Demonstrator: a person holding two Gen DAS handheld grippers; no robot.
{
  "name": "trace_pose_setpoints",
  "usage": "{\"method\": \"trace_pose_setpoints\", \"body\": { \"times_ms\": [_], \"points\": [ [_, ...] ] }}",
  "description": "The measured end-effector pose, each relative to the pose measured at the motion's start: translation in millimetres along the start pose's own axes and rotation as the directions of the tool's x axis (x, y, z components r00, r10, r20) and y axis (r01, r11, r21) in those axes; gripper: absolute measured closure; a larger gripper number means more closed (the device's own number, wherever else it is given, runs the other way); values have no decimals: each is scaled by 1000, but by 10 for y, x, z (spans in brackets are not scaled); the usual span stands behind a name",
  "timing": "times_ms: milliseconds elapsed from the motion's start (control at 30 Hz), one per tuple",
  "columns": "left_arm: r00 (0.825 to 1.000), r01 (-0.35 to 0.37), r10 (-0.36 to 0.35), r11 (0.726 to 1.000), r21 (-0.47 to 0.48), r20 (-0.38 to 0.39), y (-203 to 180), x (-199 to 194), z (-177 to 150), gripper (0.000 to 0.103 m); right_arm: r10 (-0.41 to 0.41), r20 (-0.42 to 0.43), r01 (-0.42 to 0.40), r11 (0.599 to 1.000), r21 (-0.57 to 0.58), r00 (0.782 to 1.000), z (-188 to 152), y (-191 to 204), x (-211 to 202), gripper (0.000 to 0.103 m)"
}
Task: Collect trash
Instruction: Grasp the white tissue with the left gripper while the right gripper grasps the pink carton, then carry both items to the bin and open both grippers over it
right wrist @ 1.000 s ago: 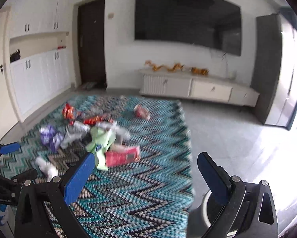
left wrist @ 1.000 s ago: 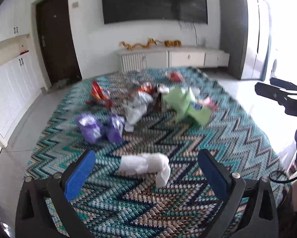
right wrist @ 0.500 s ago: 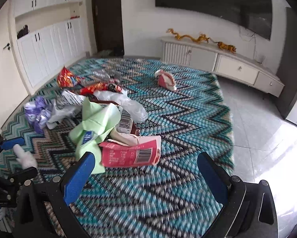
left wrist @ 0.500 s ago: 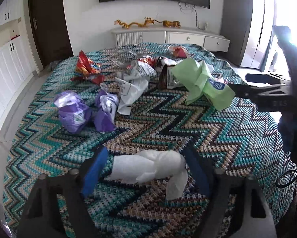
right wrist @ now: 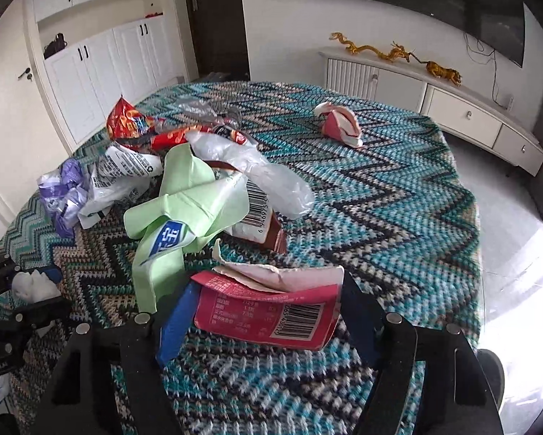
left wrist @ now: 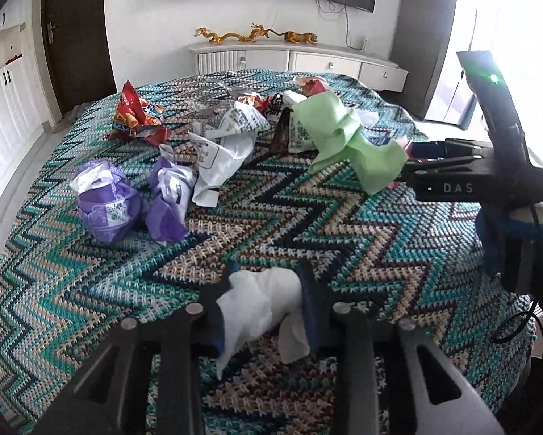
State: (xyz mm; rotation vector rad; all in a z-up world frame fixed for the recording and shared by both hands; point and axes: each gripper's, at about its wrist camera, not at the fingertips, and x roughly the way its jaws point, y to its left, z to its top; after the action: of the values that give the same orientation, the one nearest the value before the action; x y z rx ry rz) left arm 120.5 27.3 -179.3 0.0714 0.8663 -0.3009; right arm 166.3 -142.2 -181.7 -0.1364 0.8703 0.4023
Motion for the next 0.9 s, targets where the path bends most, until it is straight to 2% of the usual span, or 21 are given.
{"method": "trace_pose_setpoints", "body": {
  "times_ms": [267,533,733,900],
  "points": [
    [997,54,-53,999,-9,64,-72,-294,20,75,-44,29,45,999,-29,999,-155,-23,-343,31],
    [976,158,-160,987,26,146,-376,-568,301,75,-50,132,52,999,-11,990,-242,-85,-882,31],
    [960,225,-242,967,123,140,-881,-514,650,75,-112,210,91,990,106,971,-366,-528,-1365,31],
    [941,301,-326,929,215,89,-1551,-242,1000,75,-227,207,175,954,242,952,-671,-1198,-1663,31]
  ]
}}
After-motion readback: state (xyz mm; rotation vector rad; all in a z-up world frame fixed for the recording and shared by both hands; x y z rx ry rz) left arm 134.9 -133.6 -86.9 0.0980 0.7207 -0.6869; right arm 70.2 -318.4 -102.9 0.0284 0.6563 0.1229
